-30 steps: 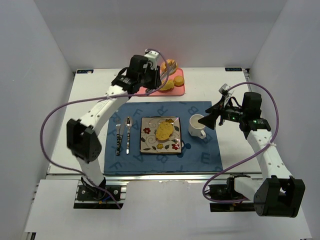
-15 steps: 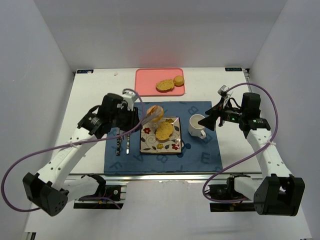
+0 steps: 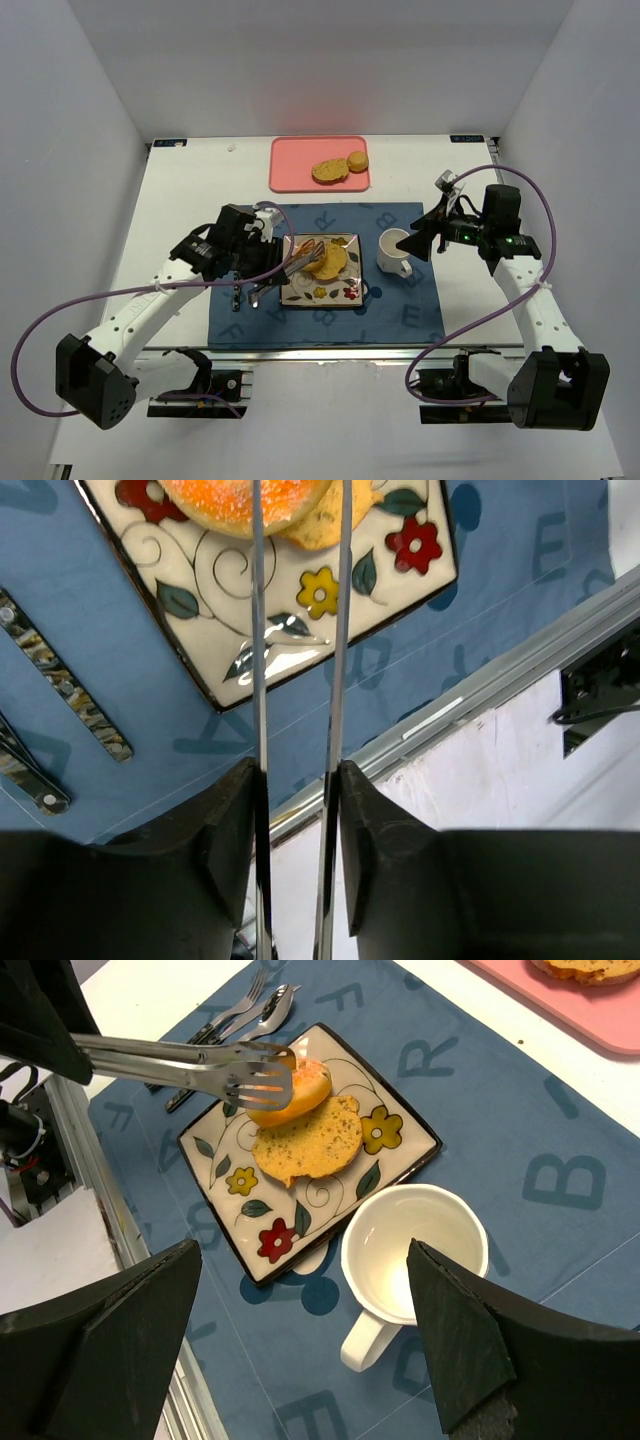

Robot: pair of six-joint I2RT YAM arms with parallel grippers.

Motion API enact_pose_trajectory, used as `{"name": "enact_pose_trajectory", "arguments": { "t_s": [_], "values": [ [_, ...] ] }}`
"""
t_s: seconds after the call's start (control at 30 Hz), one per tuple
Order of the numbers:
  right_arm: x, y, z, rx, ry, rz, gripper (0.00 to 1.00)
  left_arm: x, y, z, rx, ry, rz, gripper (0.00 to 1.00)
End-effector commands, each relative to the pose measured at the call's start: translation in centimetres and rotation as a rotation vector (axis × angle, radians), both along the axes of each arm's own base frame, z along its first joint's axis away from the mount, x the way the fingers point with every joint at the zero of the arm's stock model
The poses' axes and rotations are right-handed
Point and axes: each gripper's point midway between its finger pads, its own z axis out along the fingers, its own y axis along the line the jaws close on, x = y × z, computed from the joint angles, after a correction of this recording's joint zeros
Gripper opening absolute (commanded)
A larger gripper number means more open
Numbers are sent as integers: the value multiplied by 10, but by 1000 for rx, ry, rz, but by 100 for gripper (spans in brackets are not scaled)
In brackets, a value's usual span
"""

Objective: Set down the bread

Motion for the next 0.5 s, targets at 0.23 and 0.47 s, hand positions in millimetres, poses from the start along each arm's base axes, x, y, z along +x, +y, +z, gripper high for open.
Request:
{"name": "enact_pose_trajectory", "arguments": {
  "t_s": [0.23,0.47],
  "values": [
    [-2,0,16,-2,-60,18,88,19,-4,63,-78,-189,21,55],
    [-1,1,15,2,-57,25,88,28,15,78,-38,-249,120,37]
  ]
}}
